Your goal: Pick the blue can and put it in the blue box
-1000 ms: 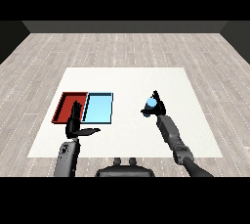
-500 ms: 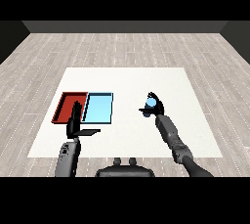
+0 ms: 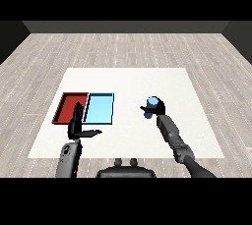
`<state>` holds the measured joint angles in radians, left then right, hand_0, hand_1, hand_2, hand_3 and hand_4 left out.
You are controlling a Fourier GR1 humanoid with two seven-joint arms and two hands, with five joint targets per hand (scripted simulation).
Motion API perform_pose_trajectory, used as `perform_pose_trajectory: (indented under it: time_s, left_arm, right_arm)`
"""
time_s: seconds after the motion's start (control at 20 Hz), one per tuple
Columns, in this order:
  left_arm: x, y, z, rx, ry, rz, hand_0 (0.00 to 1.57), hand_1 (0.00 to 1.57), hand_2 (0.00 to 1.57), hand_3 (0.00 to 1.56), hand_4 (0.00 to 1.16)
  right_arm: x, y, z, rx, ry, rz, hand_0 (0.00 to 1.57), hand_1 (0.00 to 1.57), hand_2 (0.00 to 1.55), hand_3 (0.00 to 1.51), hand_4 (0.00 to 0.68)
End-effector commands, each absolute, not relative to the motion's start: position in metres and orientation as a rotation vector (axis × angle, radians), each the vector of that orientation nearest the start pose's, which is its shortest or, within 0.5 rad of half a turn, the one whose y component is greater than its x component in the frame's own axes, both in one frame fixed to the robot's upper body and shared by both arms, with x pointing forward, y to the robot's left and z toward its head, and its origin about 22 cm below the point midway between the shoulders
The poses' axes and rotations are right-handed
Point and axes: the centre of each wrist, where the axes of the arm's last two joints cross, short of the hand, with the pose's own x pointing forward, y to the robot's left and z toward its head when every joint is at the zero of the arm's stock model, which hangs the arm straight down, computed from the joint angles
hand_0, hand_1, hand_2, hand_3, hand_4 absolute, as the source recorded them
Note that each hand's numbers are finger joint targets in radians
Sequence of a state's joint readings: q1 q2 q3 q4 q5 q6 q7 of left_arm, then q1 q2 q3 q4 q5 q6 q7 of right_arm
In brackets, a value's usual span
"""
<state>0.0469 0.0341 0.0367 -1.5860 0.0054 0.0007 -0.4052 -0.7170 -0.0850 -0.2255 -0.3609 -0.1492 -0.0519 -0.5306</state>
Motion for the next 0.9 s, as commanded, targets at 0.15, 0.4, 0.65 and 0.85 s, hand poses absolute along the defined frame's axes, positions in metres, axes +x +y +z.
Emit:
perform_pose_trajectory:
  time_s: [0.15, 0.4, 0.65, 0.85]
  left_arm:
    - [0.236, 0.258, 0.013, 0.042, -1.941, -0.008, 0.0, 0.0, 0.0, 0.0, 0.0]
    - [0.241, 0.232, -0.008, 0.038, -1.93, -0.034, 0.0, 0.0, 0.0, 0.0, 0.0]
    - [0.242, 0.224, -0.01, -0.039, -1.907, -0.061, 0.0, 0.0, 0.0, 0.0, 0.0]
    - [0.247, 0.209, -0.004, -0.055, -1.913, -0.07, 0.0, 0.0, 0.0, 0.0, 0.0]
  right_arm:
    - [0.387, -0.202, -0.039, -0.011, -1.673, -0.016, 1.47, 1.47, 1.47, 1.36, 0.47]
    - [0.39, -0.179, -0.033, -0.053, -1.736, 0.013, 1.46, 1.46, 1.48, 1.37, 0.509]
    - [0.392, -0.198, -0.012, 0.005, -1.803, 0.025, 1.46, 1.46, 1.49, 1.39, 0.525]
    - [0.385, -0.159, -0.002, 0.066, -1.81, 0.04, 1.45, 1.45, 1.47, 1.36, 0.534]
